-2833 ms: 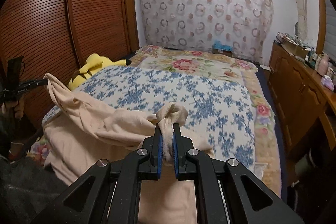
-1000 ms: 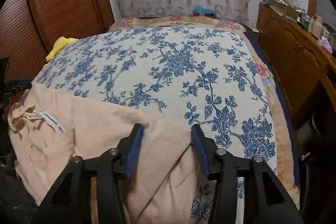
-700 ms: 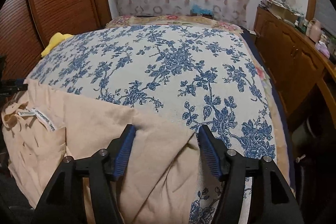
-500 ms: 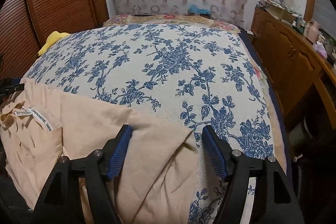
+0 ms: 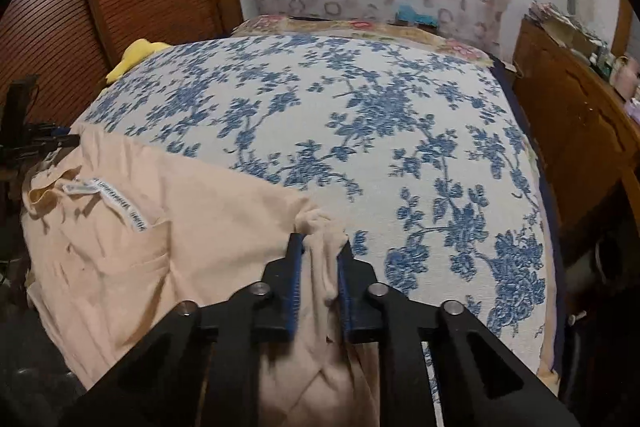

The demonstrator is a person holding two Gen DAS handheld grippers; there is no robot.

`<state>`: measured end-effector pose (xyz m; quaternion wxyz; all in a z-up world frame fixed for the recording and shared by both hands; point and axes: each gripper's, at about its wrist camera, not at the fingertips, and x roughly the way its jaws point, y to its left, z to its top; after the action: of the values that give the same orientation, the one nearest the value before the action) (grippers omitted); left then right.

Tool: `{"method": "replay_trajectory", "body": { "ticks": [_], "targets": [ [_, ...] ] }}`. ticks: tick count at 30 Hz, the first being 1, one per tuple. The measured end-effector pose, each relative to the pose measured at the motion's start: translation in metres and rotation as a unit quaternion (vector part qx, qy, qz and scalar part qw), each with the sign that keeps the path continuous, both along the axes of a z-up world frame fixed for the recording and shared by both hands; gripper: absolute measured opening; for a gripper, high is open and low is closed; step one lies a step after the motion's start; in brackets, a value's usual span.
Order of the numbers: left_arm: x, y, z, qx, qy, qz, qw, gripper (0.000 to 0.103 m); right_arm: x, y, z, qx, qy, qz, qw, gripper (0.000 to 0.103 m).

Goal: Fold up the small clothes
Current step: 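Grasp the shirt with both grippers and lift it high off the bed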

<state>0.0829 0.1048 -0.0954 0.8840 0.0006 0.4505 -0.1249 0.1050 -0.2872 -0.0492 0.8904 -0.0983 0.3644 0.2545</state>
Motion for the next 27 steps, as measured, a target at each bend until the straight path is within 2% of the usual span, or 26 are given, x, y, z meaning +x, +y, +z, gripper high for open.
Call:
{"method": "replay_trajectory", "body": {
  "ticks": [2,5,10,20,27],
  "targets": [
    [-0.007,-0.002,0.006,-0.008,-0.013,0.002,0.9999,0.010,-0.006,0.000,0.002,0.011,0.003,0.013,1.000,0.012],
    [-0.026,-0.002,0.025,-0.040,-0.052,0.007,0.9978,0.009,-0.024,-0.003,0.011,0.028,-0.013,0.025,0.999,0.011],
    [-0.066,0.013,0.061,-0.110,-0.122,0.032,0.9859,0.009,-0.067,-0.024,0.047,0.077,-0.063,0.023,0.995,0.010],
    [-0.110,0.013,0.137,-0.120,-0.217,0.036,0.9683,0.009,-0.142,-0.068,0.126,0.127,-0.164,0.021,0.978,0.010],
    [-0.136,0.008,0.197,-0.108,-0.276,0.040,0.9543,0.008,-0.200,-0.074,0.174,0.102,-0.242,0.032,0.964,0.010]
  ]
}}
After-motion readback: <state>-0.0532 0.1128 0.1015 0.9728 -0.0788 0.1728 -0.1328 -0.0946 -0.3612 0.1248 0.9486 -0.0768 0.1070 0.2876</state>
